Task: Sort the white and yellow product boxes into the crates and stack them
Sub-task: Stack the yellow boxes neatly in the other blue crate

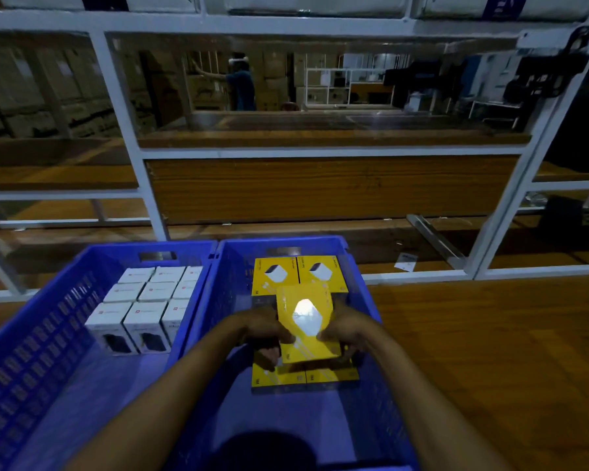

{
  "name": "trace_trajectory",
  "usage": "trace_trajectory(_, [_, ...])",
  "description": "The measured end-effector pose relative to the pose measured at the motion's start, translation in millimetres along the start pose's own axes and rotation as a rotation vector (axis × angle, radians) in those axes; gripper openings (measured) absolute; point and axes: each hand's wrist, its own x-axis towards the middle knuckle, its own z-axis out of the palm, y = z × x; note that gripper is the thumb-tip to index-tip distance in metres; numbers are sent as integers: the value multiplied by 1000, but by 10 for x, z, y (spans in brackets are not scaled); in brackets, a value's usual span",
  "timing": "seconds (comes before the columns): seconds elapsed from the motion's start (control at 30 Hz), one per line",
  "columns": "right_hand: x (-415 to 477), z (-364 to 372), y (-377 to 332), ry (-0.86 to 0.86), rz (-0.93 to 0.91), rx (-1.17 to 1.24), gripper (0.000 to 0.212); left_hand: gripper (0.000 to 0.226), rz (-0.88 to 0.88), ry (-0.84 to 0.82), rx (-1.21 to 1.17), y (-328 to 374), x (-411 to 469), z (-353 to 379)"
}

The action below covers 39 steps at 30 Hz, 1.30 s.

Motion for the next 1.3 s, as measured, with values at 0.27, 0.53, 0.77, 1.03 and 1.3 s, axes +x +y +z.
trace_trajectory(0.27, [-159, 88, -63, -118, 269, -109, 55, 62, -247, -169, 167, -61, 264, 74])
trace_trajectory(0.53, [-93, 361, 63, 243, 66, -609, 43, 21, 43, 129, 190, -85, 326, 361])
trace_trajectory(0.77, [-102, 390, 121, 133, -36, -894, 56, 144, 136, 156, 527, -287, 598, 563])
trace_trajectory(1.03, [22, 483, 255, 232, -166, -1265, 41, 105, 259, 332, 740, -432, 632, 689])
trace_trajectory(1.3, [-41, 448, 232, 256, -184, -1523, 53, 47, 282, 292, 965, -402, 452, 656])
